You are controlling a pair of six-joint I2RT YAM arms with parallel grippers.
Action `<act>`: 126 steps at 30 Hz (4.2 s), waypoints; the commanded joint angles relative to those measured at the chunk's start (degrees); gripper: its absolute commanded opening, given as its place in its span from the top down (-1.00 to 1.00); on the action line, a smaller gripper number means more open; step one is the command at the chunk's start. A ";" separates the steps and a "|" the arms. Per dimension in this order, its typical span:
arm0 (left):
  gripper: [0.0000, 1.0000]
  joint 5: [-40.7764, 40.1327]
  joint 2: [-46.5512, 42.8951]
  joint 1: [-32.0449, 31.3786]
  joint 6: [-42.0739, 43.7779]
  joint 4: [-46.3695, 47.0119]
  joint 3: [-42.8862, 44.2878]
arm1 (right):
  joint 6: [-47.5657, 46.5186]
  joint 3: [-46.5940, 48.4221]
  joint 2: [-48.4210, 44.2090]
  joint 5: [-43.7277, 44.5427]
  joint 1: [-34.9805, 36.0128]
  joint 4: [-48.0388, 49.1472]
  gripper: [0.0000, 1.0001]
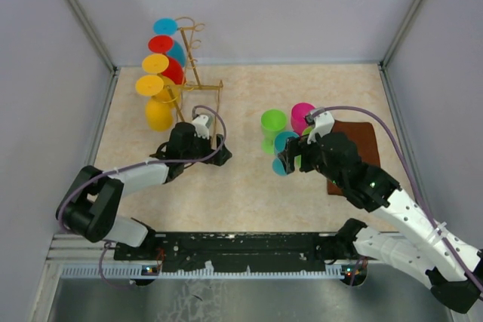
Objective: Take the wine glass off the wine glass rack
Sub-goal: Move the wine rack to the center of the board, then pick up the wine glass from the wine rack.
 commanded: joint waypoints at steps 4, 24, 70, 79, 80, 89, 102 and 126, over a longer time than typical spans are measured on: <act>-0.94 -3.80 0.40 -4.72 -2.02 -0.52 3.64 | 0.74 3.01 -0.36 2.31 0.27 0.57 -0.71; -0.99 -10.79 -14.36 -16.75 -0.33 -6.41 -1.93 | 2.43 3.19 -0.51 4.52 0.23 0.39 -0.71; -0.98 13.06 -24.72 35.56 -14.72 -47.25 45.02 | 6.06 2.11 -5.74 0.16 0.23 8.89 -0.82; -0.67 14.45 -24.06 36.98 -17.66 -44.86 39.56 | 6.11 1.99 -4.58 -0.99 0.19 9.42 -0.82; -0.61 14.60 -24.17 37.06 -18.25 -43.93 39.12 | 6.07 2.04 -4.47 -1.25 0.22 9.32 -0.85; -0.23 15.50 -22.71 37.65 -20.41 -40.60 37.77 | 5.92 3.79 -3.41 -3.92 0.22 6.55 -0.92; 0.14 15.45 -22.11 37.97 -21.85 -38.22 36.12 | 6.64 3.20 -5.97 -6.56 0.24 8.08 -0.98; 0.64 15.61 -21.30 38.09 -22.86 -38.64 36.40 | 8.67 2.46 -8.39 -3.22 0.22 8.17 -0.98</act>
